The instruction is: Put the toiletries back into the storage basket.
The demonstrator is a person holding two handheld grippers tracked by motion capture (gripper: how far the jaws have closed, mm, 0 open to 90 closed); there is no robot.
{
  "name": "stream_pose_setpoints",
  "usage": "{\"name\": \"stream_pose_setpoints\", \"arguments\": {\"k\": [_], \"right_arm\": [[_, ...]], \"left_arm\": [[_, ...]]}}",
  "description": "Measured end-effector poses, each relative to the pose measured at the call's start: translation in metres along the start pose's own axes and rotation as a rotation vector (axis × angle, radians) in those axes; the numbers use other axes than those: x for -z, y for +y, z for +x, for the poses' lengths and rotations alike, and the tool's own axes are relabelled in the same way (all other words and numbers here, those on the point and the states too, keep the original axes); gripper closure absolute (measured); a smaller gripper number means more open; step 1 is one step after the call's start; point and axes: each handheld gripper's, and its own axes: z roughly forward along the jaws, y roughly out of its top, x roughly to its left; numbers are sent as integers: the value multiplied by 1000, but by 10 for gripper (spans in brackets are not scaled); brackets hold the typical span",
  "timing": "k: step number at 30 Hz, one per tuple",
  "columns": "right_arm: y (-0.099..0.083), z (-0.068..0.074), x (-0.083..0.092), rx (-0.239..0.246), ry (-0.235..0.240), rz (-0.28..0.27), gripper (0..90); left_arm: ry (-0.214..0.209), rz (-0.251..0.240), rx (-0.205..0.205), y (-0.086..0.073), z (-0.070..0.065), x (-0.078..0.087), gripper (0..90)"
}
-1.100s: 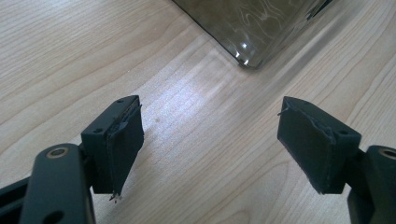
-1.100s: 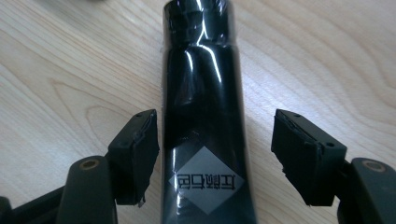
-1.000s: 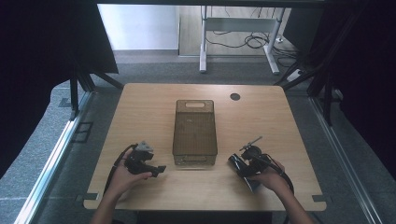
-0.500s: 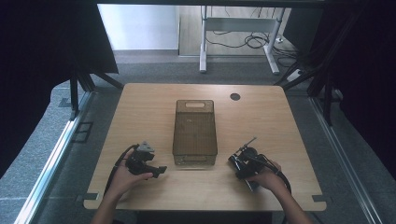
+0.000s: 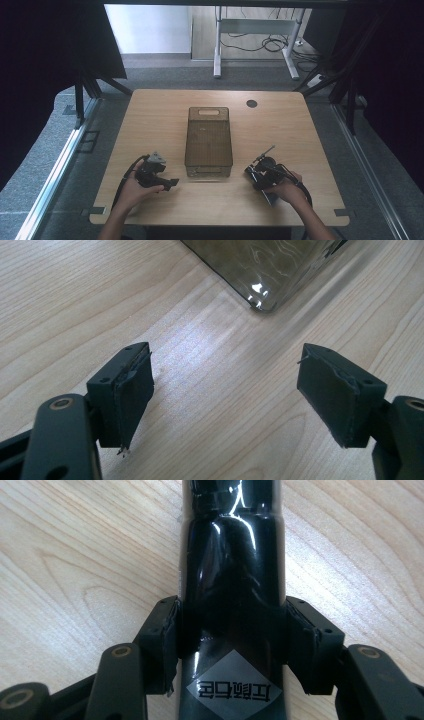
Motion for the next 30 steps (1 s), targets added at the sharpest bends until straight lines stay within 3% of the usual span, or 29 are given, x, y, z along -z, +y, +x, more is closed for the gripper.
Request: {"name": "stream_pose_setpoints", "arguments": {"k": [3,18,21,25,30], "right_arm": [[0,-3,1,-6,26,-1,445],[-1,-9,9,-28,57,-9,451],[-2,-10,10,-38,68,-19,452],[-3,-14,16,-66,116,-52,455],[-3,-18,24,-84,127,-70,455]], "left_arm": [[1,1,1,0,0,0,229],[-1,-4,3,0,0,1,229],[1,-6,0,0,0,2,230],[3,-1,0,0,0,0,229],[0,-3,-3,0,0,1,229]]}}
